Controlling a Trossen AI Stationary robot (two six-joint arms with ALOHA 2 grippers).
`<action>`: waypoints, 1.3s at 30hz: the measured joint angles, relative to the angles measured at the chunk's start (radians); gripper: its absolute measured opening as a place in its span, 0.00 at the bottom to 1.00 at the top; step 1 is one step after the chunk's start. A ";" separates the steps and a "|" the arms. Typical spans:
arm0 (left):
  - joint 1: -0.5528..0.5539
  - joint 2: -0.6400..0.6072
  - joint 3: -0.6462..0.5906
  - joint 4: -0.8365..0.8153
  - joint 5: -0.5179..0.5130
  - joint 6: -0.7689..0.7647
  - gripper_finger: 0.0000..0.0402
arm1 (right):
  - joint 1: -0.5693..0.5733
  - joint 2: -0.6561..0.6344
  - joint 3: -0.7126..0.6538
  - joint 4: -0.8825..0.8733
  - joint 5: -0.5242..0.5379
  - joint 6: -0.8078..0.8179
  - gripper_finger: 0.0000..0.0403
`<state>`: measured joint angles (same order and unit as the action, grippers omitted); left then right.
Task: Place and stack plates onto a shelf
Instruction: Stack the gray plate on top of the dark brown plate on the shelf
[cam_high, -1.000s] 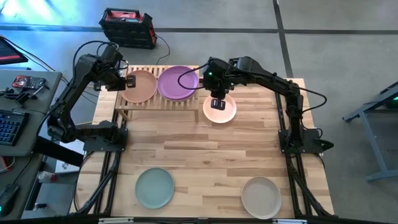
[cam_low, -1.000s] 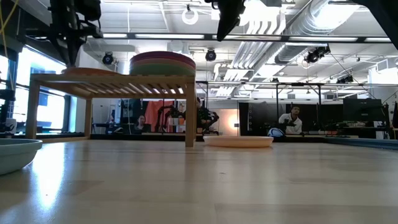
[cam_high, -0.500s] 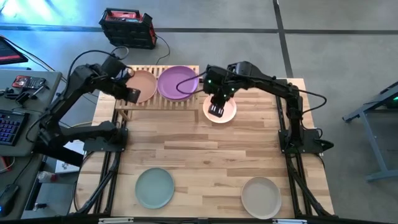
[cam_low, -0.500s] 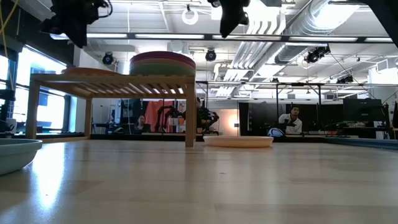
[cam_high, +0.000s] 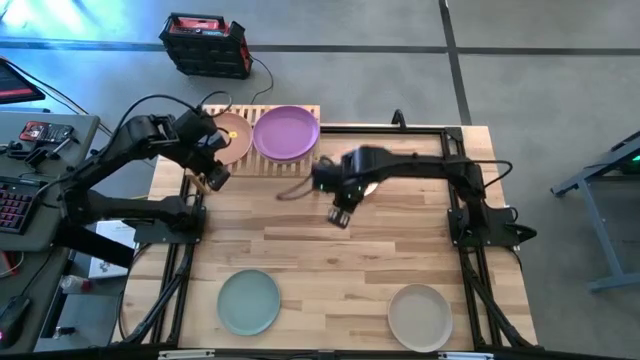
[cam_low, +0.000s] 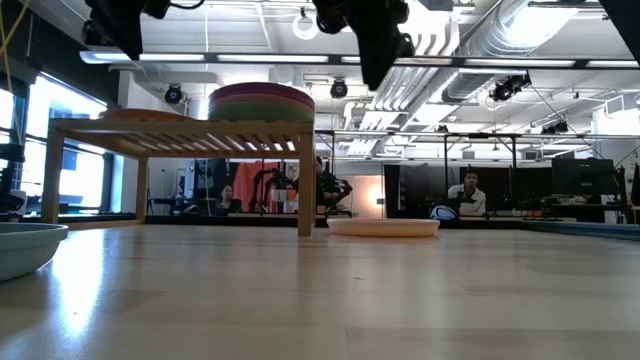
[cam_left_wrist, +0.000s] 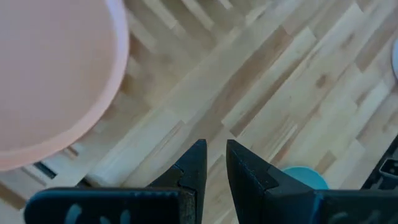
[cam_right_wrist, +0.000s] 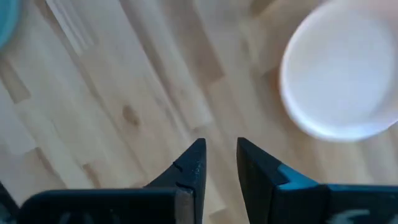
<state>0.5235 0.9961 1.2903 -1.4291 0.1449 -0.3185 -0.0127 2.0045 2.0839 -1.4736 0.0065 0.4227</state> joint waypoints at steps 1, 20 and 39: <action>-0.010 0.000 0.000 0.007 -0.001 0.009 0.12 | 0.017 0.000 -0.023 0.004 -0.001 0.033 0.17; -0.047 0.001 0.000 0.142 -0.003 0.008 0.12 | 0.275 -0.092 -0.457 0.181 -0.175 -0.052 0.17; -0.104 0.001 0.000 0.142 -0.002 -0.178 0.12 | 0.589 -0.227 -0.827 0.402 -0.121 -0.088 0.17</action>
<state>0.4196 0.9966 1.2903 -1.2869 0.1429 -0.4960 0.5760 1.7775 1.2570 -1.0712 -0.1147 0.3347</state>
